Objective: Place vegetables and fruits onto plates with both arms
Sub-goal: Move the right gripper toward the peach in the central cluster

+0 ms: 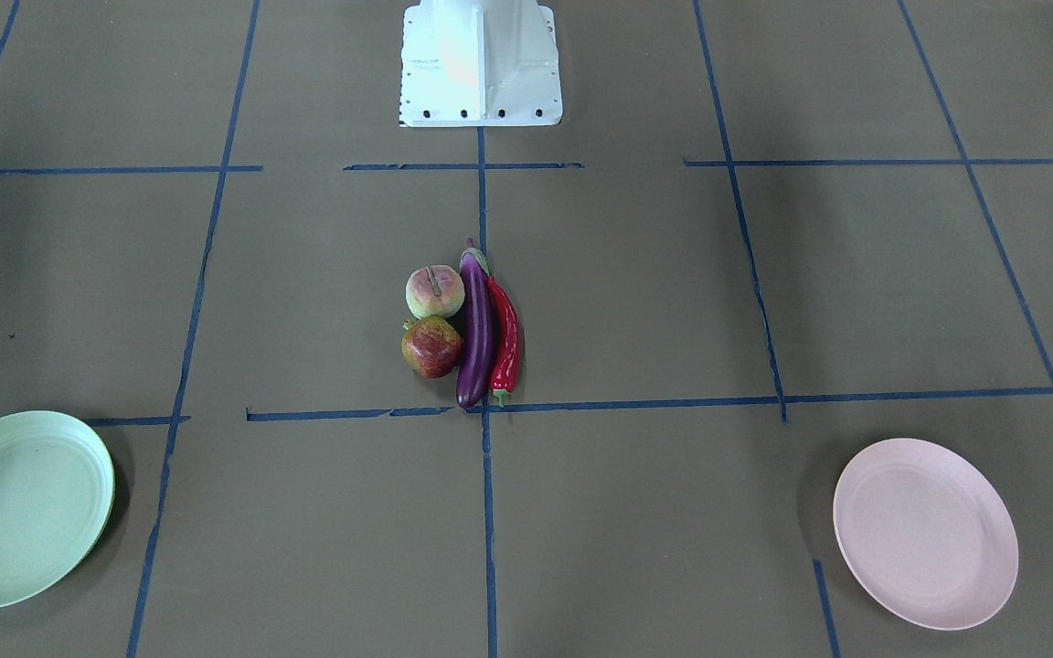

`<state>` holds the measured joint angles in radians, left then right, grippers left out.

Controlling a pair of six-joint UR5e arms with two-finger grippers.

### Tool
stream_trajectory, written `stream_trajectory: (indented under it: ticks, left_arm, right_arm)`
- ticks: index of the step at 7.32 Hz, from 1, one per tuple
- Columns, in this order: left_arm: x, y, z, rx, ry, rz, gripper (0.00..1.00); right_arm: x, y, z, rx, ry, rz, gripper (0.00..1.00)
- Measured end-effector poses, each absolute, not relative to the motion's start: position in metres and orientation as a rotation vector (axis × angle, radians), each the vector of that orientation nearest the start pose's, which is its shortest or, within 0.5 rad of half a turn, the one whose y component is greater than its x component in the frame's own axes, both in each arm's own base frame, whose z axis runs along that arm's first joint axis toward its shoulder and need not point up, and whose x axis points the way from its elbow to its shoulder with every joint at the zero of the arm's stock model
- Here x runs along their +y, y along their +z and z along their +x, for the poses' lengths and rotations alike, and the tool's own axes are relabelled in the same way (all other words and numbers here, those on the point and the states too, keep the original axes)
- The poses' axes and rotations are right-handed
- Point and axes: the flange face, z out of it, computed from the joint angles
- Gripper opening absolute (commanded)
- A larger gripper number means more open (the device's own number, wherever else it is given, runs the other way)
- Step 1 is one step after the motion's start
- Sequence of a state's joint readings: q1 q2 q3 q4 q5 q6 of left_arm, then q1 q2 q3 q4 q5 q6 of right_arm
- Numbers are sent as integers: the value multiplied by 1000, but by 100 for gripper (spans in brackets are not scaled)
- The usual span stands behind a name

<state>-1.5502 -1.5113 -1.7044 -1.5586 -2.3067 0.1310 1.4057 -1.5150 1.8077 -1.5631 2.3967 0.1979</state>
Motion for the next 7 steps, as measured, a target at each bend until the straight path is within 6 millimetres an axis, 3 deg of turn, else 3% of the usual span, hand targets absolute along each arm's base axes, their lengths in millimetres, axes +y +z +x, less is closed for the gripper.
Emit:
stream_trajectory:
  ticks: [1,3,4,5,7]
  left_arm:
    - [-478,618,-56,729,189,154,100]
    - [-484,614,-51,728,217,197,100]
    - [-487,611,-45,730,233,203,100]
    - [-490,607,-41,732,244,211,100]
    - [-493,603,-39,733,256,231,100]
  right_arm:
    - [-533,465,-66,-881,-86,128,99]
    - [-554,372,-169,-923,-192,164,100]
    - [-554,329,-219,-924,-228,186,100]
    - [-544,298,-268,-917,-221,185,100]
    - [-518,250,-352,-883,-183,206,100]
